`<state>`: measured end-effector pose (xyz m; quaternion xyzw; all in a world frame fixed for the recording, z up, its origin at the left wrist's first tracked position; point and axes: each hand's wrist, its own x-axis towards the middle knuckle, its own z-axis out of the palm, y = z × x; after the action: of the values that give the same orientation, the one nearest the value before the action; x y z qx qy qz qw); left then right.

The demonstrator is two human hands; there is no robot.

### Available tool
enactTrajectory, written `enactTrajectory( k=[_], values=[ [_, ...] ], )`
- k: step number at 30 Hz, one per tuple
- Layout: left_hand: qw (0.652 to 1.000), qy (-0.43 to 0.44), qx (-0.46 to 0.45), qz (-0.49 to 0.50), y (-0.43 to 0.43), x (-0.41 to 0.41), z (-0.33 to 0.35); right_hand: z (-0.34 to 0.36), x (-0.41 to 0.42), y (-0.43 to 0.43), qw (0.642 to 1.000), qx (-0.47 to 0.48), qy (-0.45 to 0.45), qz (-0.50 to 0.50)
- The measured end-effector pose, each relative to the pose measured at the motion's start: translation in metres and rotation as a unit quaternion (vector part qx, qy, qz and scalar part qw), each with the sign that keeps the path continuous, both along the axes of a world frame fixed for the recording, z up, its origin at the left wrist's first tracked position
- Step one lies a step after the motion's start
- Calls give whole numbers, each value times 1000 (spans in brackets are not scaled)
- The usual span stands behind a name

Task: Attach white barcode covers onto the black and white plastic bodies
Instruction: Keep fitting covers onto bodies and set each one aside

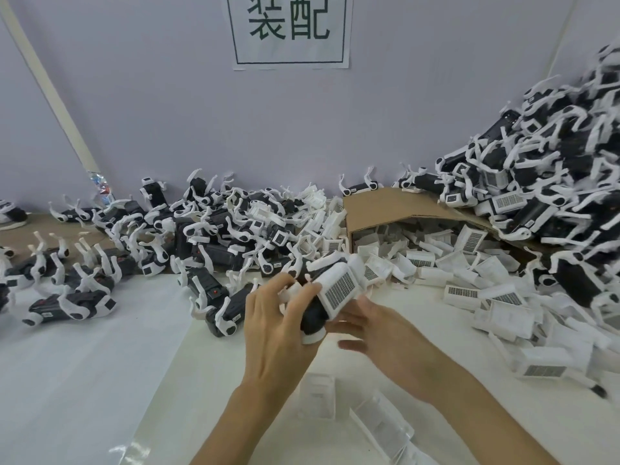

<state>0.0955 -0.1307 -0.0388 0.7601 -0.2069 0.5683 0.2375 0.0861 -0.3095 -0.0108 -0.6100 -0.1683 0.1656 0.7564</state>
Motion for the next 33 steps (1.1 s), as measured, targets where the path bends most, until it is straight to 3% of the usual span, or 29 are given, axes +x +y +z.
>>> enactTrajectory(
  k=[3, 8, 13, 21, 33],
  values=[
    [998, -10, 64, -8, -7, -1, 1, -3, -1, 8, 994, 92, 57, -9],
    [986, 68, 129, -81, -24, -11, -1, 6, 1, -6, 975, 188, 111, -36],
    [975, 134, 46, -169, -21, -17, 4, 10, 3, -13, 958, 249, 130, -51],
    [972, 146, -84, -161, -2, -13, 13, 7, 4, -13, 960, 244, 129, -39],
    [972, 175, 20, -153, -10, -17, 10, 9, 2, -14, 942, 298, 150, -29]
  ],
)
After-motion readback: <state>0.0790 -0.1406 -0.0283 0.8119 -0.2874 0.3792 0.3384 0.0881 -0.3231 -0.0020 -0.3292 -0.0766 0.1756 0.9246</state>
